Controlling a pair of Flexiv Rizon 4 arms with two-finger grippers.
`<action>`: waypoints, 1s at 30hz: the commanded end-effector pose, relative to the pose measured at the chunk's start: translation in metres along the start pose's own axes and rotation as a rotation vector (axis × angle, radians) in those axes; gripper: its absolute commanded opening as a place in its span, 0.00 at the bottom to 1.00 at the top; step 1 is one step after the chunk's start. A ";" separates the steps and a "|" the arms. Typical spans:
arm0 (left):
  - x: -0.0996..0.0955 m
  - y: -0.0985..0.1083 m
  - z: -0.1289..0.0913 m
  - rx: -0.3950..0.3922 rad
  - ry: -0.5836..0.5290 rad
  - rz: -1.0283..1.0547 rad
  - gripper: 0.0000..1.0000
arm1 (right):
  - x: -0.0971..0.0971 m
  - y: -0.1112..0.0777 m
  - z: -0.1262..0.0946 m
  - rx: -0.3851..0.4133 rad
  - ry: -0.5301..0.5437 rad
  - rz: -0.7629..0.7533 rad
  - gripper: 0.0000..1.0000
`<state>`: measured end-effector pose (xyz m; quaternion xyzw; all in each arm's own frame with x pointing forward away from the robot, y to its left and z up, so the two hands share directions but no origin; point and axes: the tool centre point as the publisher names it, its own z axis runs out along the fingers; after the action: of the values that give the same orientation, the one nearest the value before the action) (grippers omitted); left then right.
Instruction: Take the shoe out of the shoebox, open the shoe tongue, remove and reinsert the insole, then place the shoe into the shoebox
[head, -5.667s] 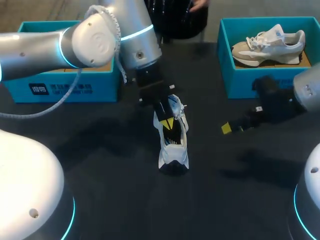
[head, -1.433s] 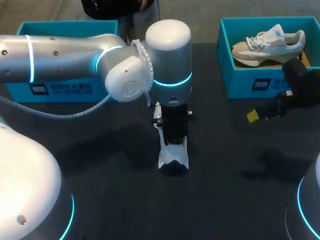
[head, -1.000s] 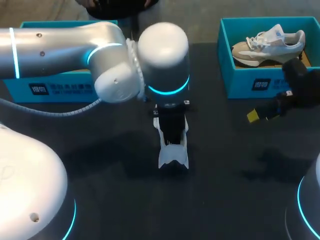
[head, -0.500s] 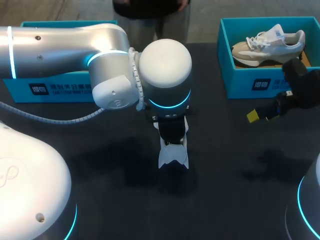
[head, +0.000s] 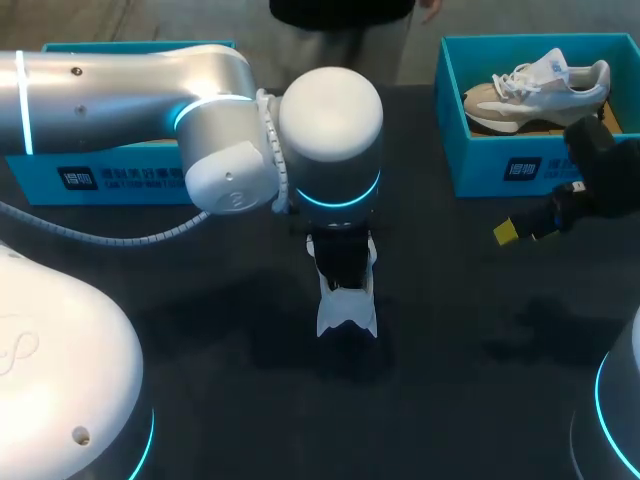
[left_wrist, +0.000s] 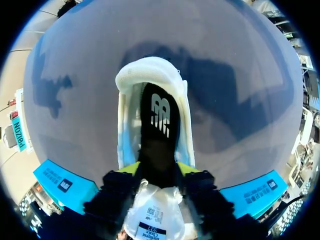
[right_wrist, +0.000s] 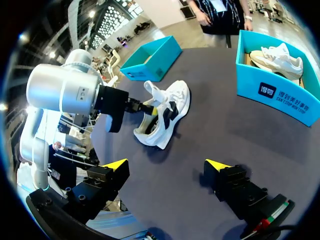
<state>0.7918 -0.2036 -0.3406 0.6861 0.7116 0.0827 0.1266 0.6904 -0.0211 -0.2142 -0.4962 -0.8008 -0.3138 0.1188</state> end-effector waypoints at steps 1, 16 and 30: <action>0.000 0.001 0.001 0.021 0.002 0.007 1.00 | 0.000 0.000 0.001 0.001 -0.002 0.001 1.00; -0.001 0.005 0.006 0.118 0.004 0.023 1.00 | 0.000 0.000 0.001 0.001 -0.002 0.001 1.00; 0.005 0.024 0.006 0.222 0.016 0.029 1.00 | 0.000 0.000 0.001 0.001 -0.002 0.001 1.00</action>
<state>0.8094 -0.1990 -0.3412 0.7040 0.7084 0.0146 0.0479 0.6904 -0.0211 -0.2142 -0.4962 -0.8008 -0.3137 0.1188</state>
